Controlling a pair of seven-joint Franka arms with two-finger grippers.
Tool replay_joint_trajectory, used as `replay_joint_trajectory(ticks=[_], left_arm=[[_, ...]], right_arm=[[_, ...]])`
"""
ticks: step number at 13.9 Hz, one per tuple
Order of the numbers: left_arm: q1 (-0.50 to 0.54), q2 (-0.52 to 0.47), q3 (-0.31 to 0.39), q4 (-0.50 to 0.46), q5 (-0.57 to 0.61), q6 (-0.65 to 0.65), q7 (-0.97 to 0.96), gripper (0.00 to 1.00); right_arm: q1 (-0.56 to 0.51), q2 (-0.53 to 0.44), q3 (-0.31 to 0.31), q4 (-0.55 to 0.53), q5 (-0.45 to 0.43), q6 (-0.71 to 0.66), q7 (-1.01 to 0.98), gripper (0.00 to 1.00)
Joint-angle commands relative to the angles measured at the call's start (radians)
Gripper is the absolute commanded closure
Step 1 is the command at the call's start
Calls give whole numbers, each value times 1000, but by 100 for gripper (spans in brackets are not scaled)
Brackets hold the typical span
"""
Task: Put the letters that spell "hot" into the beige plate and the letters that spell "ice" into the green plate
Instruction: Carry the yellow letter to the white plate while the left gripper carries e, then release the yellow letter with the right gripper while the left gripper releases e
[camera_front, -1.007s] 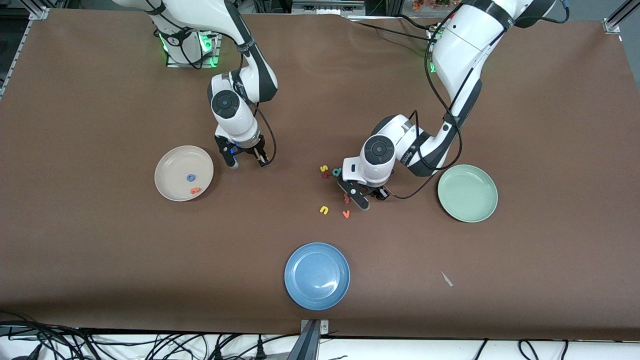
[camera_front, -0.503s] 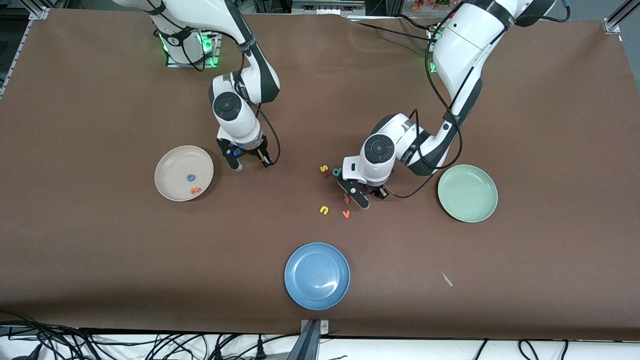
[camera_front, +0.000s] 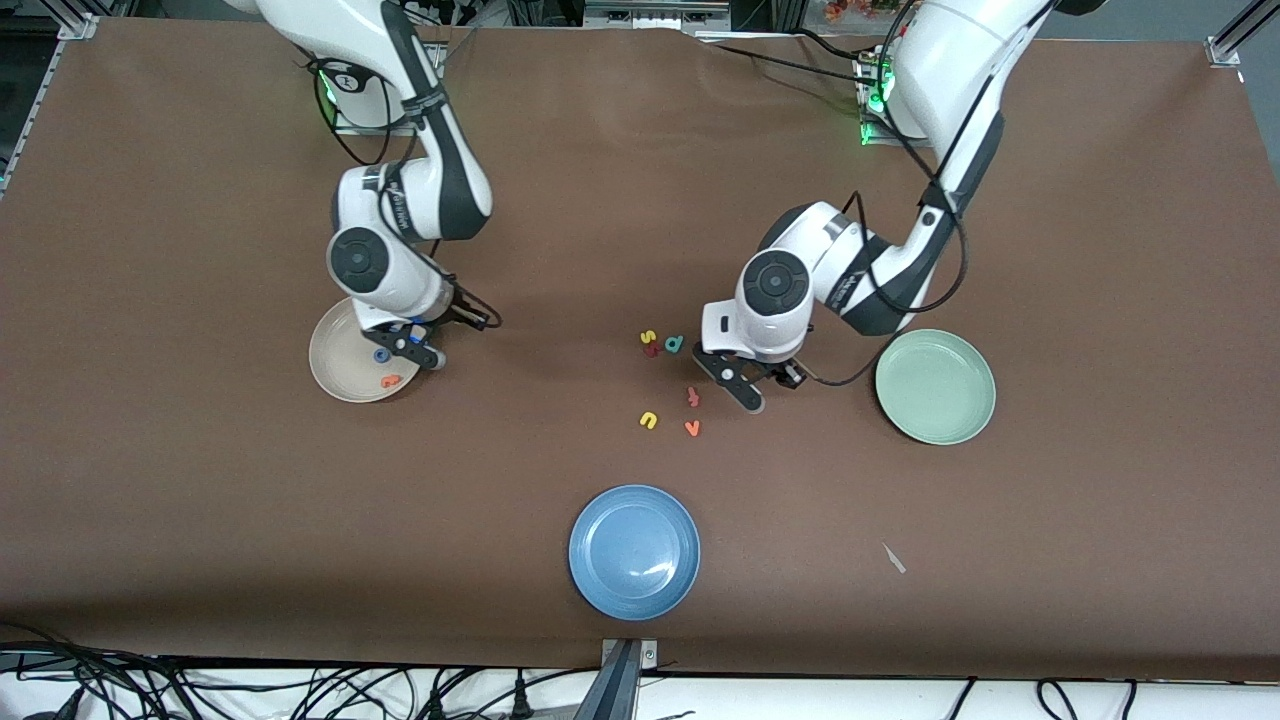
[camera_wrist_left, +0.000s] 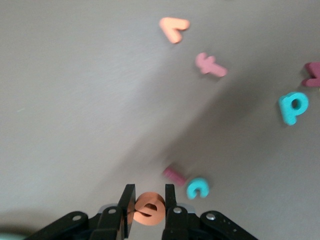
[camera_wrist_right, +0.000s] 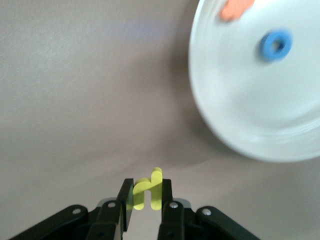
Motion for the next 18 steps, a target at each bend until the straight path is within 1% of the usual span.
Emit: replay_joint_trajectory(ticks=[1, 2, 3, 5, 6, 7, 8, 9, 10, 11, 13, 15, 17, 18], left_arm=[[73, -41, -9, -28, -3, -41, 42, 99], [96, -42, -7, -35, -20, -60, 80, 99], [139, -42, -7, -34, -25, -67, 158, 99], [220, -44, -9, -23, -60, -68, 304, 94], [236, -59, -9, -26, -97, -69, 338, 95], [263, -62, -9, -28, -112, -78, 343, 98], [289, -62, -9, -29, -114, -89, 346, 98], [323, -61, -7, -28, -108, -91, 349, 98], [354, -56, -7, -31, -106, -91, 355, 99], [389, -50, -7, -40, -106, -91, 366, 100], [436, -26, -7, -48, -105, -89, 404, 100], [463, -13, -6, -49, -105, -89, 415, 100], [493, 7, -6, -49, -100, -83, 418, 97], [506, 8, -7, -49, -100, -83, 423, 80]], right_arm=[[4, -22, -58, -33, -26, -6, -183, 100], [4, -12, -87, -31, -26, -4, -250, 100], [2, 3, -112, -25, -26, -4, -313, 100], [-9, 34, -134, -13, -25, -3, -395, 100], [-15, 44, -137, -10, -28, -1, -433, 100], [-30, 47, -150, -10, -32, 0, -477, 100], [-51, 49, -150, -3, -32, 2, -523, 100], [-74, 49, -150, 7, -32, 0, -568, 90], [-84, 49, -149, 27, -31, -3, -574, 26], [-79, 49, -149, 56, -32, -7, -573, 0], [-70, 49, -147, 127, -31, -79, -527, 0], [-82, 48, -152, 205, -29, -179, -452, 0], [-110, 47, -160, 295, -29, -298, -397, 0], [-121, 47, -161, 338, -29, -354, -377, 0]])
